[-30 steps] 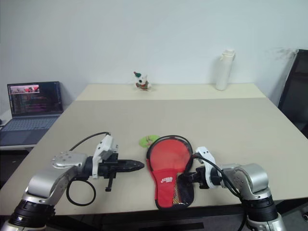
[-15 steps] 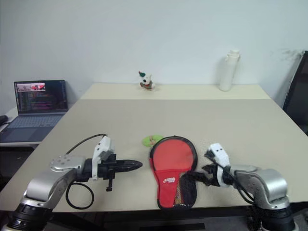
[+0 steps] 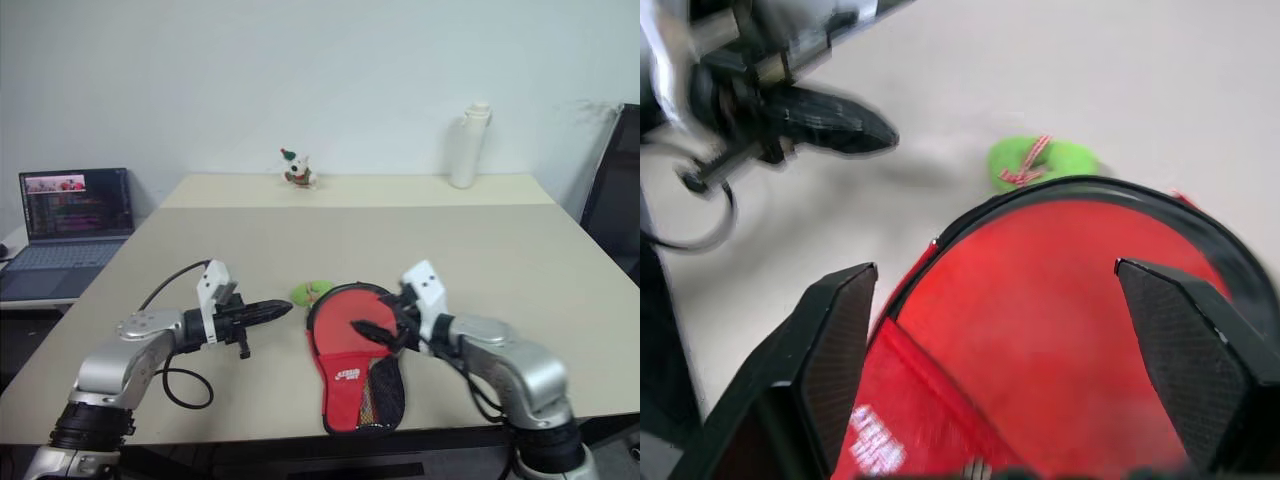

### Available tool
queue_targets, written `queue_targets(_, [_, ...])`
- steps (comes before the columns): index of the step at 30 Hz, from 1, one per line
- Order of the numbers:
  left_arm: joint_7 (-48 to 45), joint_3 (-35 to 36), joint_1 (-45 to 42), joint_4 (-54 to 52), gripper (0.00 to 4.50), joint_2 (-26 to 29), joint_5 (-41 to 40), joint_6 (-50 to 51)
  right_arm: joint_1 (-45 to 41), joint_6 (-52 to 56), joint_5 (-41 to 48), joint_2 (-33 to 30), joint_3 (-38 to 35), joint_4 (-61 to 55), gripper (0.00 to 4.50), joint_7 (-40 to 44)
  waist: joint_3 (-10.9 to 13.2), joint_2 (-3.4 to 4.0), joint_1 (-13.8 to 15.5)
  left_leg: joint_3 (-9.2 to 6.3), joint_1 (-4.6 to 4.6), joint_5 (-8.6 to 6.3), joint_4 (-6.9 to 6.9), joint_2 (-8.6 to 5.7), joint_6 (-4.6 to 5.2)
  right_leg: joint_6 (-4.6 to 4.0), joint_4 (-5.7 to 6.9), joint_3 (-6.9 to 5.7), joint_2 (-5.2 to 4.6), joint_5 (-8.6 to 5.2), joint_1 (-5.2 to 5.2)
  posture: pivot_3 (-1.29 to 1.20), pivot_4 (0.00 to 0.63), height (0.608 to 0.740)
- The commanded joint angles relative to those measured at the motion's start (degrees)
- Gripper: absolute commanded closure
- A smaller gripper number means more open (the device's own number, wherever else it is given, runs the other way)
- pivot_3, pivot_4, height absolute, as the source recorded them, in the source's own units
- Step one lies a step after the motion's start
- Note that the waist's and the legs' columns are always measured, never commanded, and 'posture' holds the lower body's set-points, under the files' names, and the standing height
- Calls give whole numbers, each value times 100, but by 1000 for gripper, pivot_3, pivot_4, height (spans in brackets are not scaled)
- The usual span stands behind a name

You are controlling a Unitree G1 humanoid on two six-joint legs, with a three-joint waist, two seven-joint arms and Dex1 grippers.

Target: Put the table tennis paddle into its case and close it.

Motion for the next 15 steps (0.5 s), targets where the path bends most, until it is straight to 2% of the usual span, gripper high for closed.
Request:
queue_targets(1, [95,181,-12,-123,4500,-11,-46,-65,-225,-666,-553,128,442,632,344,-44,0,0,3,1,-1,0,0,0,0,0,0,1,0,0,-1,0,150,740])
queue_targets(7, [480,176,-198,150,4500,-91,135,-69,-299,-892,-941,217,645,1185,344,-21,0,0,28,-1,-8,0,0,-8,0,-26,-3,-3,-13,16,-2,0,150,740])
queue_targets(11, [735,25,-480,532,3676,-228,426,-186,-271,-901,-1040,286,637,1271,298,-33,0,0,27,-5,-6,0,2,-6,0,-23,2,-6,-9,15,-1,0,150,740])
queue_targets(15, [1040,-151,-1001,1237,2204,-511,819,-312,-220,-884,-1132,360,649,1281,298,-35,0,0,27,-6,-5,1,2,-7,-1,-24,5,-7,-7,15,0,0,150,740])
